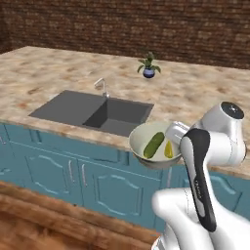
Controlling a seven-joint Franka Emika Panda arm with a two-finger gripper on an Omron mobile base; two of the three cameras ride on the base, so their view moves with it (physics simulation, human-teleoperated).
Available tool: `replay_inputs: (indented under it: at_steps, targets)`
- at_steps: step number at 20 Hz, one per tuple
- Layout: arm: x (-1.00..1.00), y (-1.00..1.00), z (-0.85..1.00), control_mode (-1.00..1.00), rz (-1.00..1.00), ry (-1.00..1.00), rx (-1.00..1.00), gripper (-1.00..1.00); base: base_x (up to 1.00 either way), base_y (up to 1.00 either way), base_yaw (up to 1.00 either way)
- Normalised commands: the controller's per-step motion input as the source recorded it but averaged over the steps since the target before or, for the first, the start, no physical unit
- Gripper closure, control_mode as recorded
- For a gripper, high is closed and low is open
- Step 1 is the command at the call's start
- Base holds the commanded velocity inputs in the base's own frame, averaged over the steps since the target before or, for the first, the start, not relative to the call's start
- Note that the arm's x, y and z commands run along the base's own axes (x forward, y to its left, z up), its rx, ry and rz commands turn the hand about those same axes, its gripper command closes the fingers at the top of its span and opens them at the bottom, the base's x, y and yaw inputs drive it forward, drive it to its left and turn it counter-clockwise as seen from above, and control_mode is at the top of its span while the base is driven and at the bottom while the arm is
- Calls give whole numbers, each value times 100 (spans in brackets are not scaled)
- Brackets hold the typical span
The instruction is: Place the bowl with the lemon wedge and cucumber on the top shelf of the fridge. Place the bowl with the chicken drumsticks on the second highest shelf of the fridge.
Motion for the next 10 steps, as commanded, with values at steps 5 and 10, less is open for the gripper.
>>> replay_inputs:
  at_steps: [5,10]
  targets:
    - [0,0,0,100,0,0,0,100,-2,31,99]
    - [0,0,0,100,0,0,0,100,29,88,70]
